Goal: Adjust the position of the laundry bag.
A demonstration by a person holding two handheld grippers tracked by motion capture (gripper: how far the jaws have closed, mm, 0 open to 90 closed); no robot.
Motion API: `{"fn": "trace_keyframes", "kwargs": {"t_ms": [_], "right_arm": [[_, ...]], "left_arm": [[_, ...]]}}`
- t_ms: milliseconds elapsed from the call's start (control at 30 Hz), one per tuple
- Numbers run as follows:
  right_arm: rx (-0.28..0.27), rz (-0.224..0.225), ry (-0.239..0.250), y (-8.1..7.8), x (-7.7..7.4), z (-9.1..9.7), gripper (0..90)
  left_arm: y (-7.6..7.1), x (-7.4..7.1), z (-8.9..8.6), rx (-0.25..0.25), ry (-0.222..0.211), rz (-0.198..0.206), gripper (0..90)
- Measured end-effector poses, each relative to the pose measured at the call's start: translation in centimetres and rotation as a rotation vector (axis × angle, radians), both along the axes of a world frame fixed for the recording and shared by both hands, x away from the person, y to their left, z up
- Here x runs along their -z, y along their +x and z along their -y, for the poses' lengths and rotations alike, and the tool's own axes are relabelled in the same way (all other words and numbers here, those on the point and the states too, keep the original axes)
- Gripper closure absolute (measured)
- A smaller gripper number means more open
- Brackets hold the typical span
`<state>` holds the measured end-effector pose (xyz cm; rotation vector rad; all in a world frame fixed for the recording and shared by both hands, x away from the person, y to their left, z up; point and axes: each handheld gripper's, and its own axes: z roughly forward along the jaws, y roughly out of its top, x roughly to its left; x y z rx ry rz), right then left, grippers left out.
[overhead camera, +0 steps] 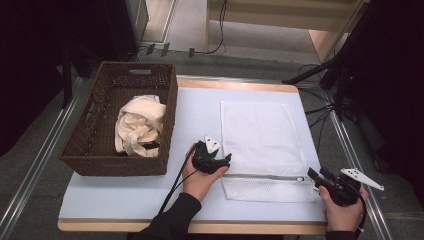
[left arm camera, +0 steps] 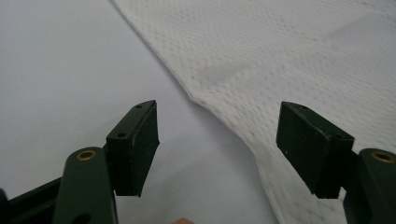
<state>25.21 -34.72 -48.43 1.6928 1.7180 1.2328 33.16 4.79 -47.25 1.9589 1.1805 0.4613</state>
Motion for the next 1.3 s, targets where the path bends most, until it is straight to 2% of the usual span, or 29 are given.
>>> {"fn": "trace_keyframes", "kwargs": {"t_ms": [67,133,300,433,500,567,667,733,800,967,1100,1167,1300], "right_arm": [[0.009,-0.023,-0.004,0.1,0.1,0.2,49.3],[0.016,-0.034,-0.009,0.2,0.2,0.2,49.2],[-0.007,-0.058,-0.031,0.4,0.4,-0.1,51.4],[-0.019,-0.079,-0.057,0.6,0.6,-0.6,52.8],[-0.024,-0.091,-0.073,0.7,0.6,-0.9,54.2],[-0.033,-0.102,-0.087,0.9,0.7,-1.0,56.0],[-0.052,-0.119,-0.089,1.1,0.7,-1.2,61.7],[-0.044,-0.123,-0.112,1.1,0.7,-1.4,64.6],[-0.038,-0.124,-0.134,1.1,0.7,-1.6,66.8],[-0.014,-0.122,-0.203,1.1,0.7,-2.2,76.0],[-0.051,-0.111,-0.222,1.0,0.6,-2.5,86.8],[-0.056,-0.110,-0.207,1.0,0.6,-2.4,89.7],[-0.058,-0.105,-0.176,1.0,0.6,-2.0,90.0]], "left_arm": [[0.4,0.0,0.3,-0.023,-0.002,0.008,32.6],[0.7,0.0,0.7,-0.009,-0.007,0.007,33.3],[0.9,0.3,1.6,-0.016,0.038,-0.005,35.6],[1.1,0.5,2.2,-0.028,0.077,-0.042,37.7],[1.1,0.4,2.5,-0.032,0.111,-0.037,38.0],[1.0,0.5,2.7,-0.034,0.120,-0.035,38.2],[0.9,0.5,2.9,-0.041,0.126,-0.021,46.5],[0.8,0.5,3.1,-0.027,0.139,-0.016,50.7],[0.7,0.4,3.3,-0.012,0.142,-0.019,58.9],[1.1,0.2,3.3,-0.007,0.126,-0.042,72.9],[1.2,0.3,3.5,0.017,0.106,-0.052,89.5],[1.3,0.2,3.4,0.015,0.089,-0.065,90.0],[1.6,0.2,2.6,0.022,0.022,-0.101,90.0]]}}
